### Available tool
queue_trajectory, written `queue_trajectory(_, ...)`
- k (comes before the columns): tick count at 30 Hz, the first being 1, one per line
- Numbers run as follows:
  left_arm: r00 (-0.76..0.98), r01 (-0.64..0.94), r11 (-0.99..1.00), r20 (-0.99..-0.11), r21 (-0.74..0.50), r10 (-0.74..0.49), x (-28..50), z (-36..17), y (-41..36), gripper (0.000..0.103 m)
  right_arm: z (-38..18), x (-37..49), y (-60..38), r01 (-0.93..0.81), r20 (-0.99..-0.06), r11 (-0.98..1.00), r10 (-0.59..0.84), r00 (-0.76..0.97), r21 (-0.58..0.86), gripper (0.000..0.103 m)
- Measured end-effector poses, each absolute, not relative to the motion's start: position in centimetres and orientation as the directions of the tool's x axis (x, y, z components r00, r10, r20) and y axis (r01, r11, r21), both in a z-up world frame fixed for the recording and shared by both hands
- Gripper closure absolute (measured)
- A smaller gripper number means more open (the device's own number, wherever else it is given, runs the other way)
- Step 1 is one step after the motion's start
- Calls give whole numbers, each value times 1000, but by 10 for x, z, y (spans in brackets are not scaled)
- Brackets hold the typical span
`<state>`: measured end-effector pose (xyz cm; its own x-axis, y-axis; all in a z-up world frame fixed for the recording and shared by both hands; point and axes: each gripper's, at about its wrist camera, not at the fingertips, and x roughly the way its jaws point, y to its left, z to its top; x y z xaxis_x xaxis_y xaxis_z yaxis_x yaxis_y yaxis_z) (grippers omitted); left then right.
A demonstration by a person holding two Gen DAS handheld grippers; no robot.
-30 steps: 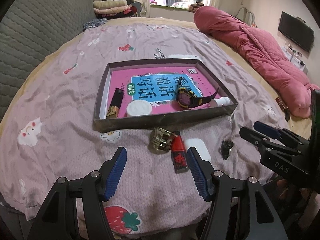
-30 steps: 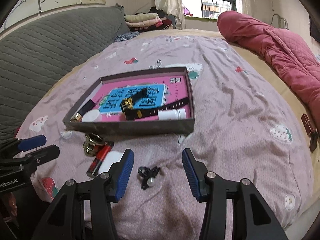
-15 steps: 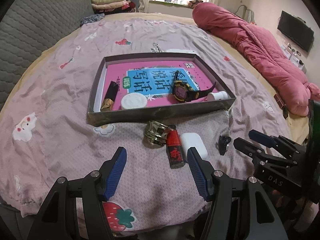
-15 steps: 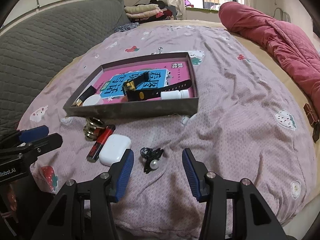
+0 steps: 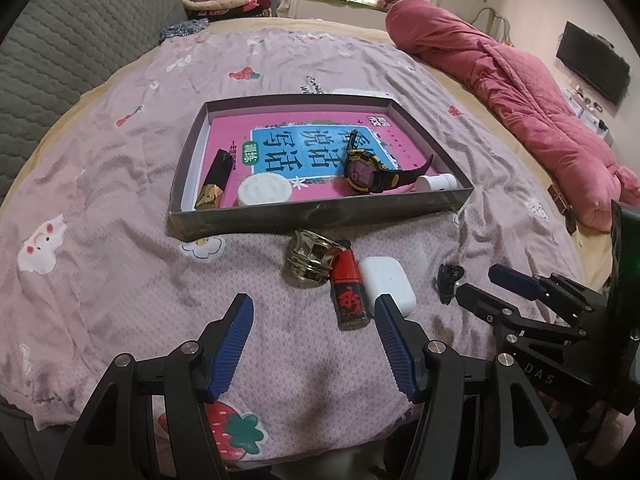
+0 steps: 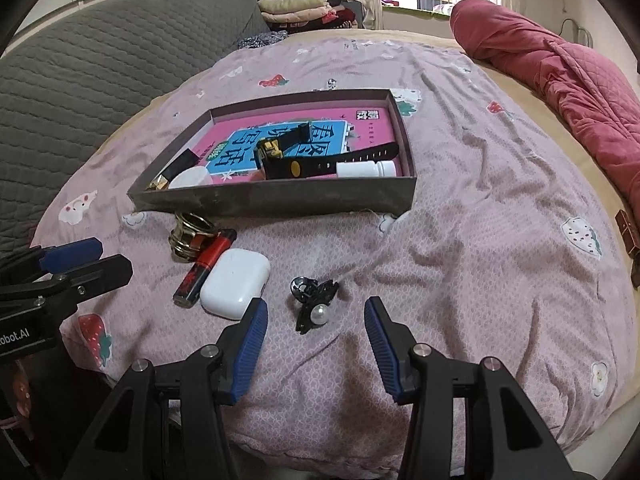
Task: Organize rigid objects
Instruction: 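Close left gripper on gold metal cup while right gripper grasps black pearl earring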
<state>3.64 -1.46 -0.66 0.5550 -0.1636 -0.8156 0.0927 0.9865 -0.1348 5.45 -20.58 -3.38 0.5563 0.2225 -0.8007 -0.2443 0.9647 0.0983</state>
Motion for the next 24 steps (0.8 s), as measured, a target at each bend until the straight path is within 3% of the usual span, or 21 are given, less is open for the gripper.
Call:
queue_trajectory(19, 528, 48, 988, -835, -150, -152, 61, -30, -5, 38, -50, 67, -196, -241, -820, 967, 200, 536, 79, 53)
queue_trajectory(24, 524, 46, 988, -839, -146, -148, 74, -37, -8, 38, -56, 70, -187, -257, -829, 965, 180, 530, 45, 60)
